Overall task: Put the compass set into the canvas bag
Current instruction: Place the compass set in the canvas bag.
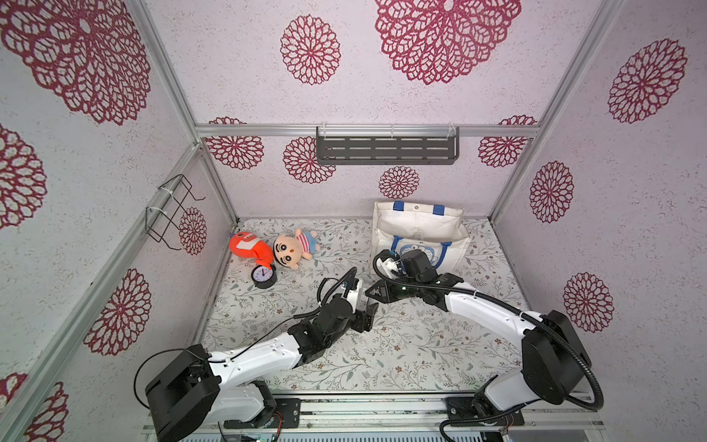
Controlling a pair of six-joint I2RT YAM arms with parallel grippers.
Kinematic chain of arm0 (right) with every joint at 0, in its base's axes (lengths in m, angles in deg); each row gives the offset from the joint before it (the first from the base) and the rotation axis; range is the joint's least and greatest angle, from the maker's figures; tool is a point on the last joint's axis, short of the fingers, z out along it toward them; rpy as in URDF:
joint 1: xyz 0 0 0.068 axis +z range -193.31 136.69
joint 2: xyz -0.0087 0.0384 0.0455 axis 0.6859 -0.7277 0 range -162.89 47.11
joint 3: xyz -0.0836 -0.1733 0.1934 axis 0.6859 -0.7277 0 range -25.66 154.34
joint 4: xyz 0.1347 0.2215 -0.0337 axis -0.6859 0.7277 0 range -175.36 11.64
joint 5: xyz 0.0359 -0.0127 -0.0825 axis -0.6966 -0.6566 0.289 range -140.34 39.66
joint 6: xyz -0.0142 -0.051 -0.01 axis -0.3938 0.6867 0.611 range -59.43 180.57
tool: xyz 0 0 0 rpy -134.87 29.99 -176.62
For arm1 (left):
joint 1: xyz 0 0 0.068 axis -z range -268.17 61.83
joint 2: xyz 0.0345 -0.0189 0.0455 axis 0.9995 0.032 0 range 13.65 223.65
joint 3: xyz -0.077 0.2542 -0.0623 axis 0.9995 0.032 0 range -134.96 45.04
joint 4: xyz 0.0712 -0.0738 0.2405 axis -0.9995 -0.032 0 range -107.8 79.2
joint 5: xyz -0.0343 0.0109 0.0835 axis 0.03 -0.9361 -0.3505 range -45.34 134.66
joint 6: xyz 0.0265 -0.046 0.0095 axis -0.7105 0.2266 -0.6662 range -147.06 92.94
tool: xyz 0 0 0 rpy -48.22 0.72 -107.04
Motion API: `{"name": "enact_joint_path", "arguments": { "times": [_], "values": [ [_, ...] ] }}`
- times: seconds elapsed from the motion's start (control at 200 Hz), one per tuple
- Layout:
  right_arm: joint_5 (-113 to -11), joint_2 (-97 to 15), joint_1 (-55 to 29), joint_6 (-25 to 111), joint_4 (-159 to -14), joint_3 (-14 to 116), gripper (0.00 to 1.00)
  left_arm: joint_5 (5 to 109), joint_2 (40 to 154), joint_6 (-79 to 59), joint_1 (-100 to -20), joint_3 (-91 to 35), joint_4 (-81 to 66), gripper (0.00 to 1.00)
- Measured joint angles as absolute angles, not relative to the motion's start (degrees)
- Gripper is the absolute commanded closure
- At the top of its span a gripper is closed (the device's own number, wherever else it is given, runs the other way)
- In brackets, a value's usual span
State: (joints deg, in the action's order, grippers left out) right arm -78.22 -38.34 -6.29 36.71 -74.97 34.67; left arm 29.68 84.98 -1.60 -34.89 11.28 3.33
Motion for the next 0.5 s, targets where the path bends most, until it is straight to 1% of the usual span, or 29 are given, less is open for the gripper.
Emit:
{"name": "enact_joint_path", "arguments": {
  "times": [0.135,0.285,0.43,0.5],
  "values": [
    [-72.93,-34.83,-9.66,38.85,-68.50,41.01,1.00,32.10,81.53,-1.54,-34.93,11.28,3.40,0.10],
    [-67.62,-31.72,-15.60,41.28,-63.47,52.68,1.00,35.08,79.03,-1.54,-35.68,11.30,3.47,0.11],
    [-63.73,-31.68,-22.88,42.59,-62.40,62.39,1.00,37.83,77.55,-0.84,-39.17,12.77,3.60,0.13],
    [-62.35,-33.34,-26.60,42.64,-62.12,66.56,1.00,38.75,76.94,-0.40,-41.27,14.08,3.51,0.13]
  ]
}}
